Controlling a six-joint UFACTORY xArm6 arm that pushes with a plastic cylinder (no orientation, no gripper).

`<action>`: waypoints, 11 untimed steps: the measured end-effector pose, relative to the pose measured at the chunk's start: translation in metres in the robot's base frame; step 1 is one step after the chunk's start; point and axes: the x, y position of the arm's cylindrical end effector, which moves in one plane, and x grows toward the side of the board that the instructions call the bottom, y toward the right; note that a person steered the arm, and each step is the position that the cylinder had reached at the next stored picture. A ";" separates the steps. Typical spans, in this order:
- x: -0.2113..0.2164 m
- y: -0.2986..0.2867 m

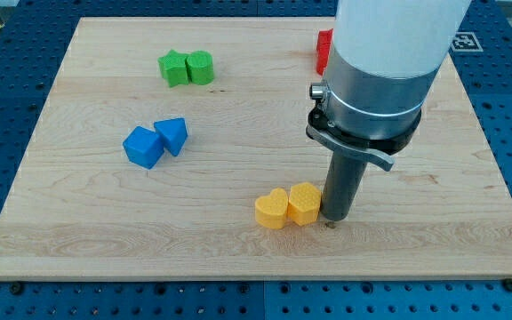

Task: Push the yellow heart up a bit

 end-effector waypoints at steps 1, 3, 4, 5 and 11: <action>0.000 0.000; 0.036 0.013; 0.062 0.019; 0.062 -0.002; 0.001 -0.066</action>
